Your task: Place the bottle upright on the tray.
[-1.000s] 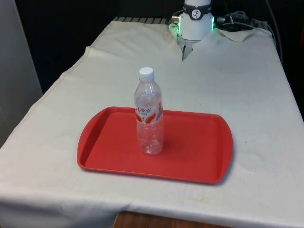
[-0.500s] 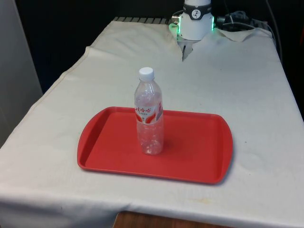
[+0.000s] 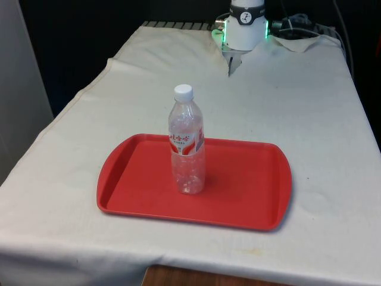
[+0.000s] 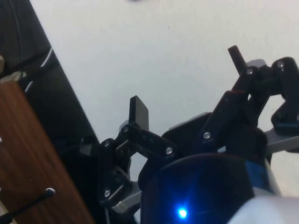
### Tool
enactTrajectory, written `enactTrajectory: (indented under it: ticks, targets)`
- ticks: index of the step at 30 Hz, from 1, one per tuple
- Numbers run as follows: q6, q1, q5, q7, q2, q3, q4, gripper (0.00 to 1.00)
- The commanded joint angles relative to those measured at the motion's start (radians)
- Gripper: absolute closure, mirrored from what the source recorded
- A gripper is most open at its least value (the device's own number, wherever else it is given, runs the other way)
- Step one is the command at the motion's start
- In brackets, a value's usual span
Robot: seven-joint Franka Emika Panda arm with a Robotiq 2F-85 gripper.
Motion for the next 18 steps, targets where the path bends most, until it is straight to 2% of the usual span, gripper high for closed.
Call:
enactTrajectory:
  ticks: [1,2,3,7,9,10,11,17,18]
  targets:
    - [-0.005,-0.004,-0.028,0.017,-0.004,0.005,0.0,0.0]
    - [0.0,0.0,-0.006,0.001,-0.001,0.0,0.0,0.0]
    - [-0.005,-0.005,-0.041,0.02,-0.004,0.005,0.0,0.0]
    - [-0.006,-0.004,-0.071,0.029,-0.006,0.005,0.0,0.0]
    - [-0.006,-0.004,-0.078,0.03,-0.007,0.005,0.0,0.0]
    - [0.0,0.0,-0.058,0.016,-0.004,0.001,0.0,0.0]
    - [-0.005,-0.005,-0.09,0.033,-0.008,0.006,0.0,0.0]
    - [-0.006,-0.005,-0.133,0.044,-0.011,0.006,-0.001,0.0]
    - [-0.001,0.0,-0.116,0.031,-0.008,0.002,0.0,0.0]
